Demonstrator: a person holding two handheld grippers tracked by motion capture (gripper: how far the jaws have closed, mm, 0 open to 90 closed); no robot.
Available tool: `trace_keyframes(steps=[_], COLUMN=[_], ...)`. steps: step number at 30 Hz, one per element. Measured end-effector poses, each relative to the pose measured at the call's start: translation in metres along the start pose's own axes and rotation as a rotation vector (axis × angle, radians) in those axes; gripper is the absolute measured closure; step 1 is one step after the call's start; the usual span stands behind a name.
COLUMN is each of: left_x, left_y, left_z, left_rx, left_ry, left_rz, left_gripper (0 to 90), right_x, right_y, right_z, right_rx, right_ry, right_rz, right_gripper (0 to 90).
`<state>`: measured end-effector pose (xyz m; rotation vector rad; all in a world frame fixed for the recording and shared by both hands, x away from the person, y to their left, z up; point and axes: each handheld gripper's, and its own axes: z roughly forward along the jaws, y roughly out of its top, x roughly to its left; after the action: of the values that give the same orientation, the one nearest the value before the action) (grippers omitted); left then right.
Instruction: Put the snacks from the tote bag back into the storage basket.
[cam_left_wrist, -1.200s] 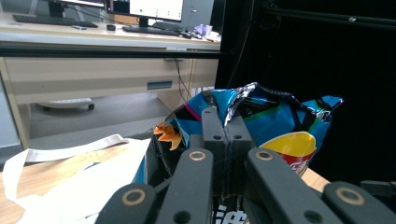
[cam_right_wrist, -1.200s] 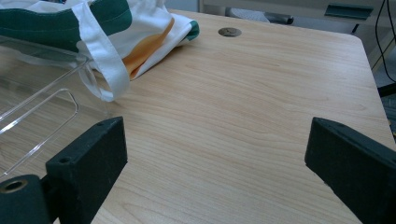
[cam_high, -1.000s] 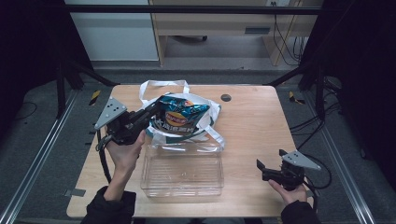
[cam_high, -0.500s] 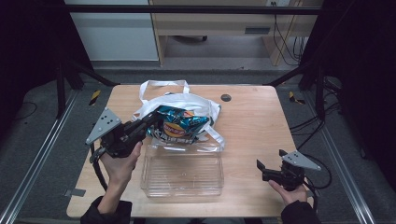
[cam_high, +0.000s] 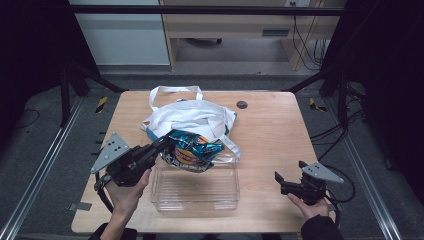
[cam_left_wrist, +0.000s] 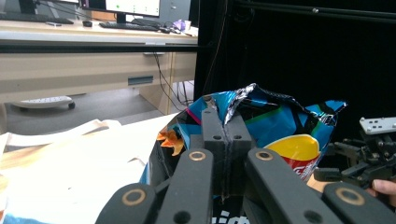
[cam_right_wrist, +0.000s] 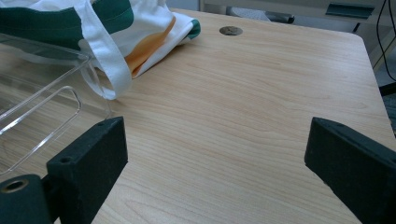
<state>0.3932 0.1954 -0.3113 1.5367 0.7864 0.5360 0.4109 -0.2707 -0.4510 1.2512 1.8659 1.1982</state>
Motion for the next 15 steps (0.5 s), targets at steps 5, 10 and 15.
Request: trace_keyframes(steps=[5,10,15], left_x=[0.000,-0.001,-0.002], left_y=[-0.008,-0.017,-0.025], left_z=[-0.002,-0.001,-0.005], left_rx=[0.016,0.040,0.057], left_ry=[0.003,0.005,0.006], left_rz=[-0.015,-0.019,-0.017], left_gripper=[90.0,90.0,90.0], right_x=[0.001,0.002,0.002], right_y=[0.000,0.000,-0.001], right_z=[0.000,0.000,-0.001], right_rx=[0.004,0.005,0.006], right_ry=[0.002,0.005,0.006], right_rz=[-0.002,-0.009,-0.005], right_gripper=[6.3,6.6,6.8])
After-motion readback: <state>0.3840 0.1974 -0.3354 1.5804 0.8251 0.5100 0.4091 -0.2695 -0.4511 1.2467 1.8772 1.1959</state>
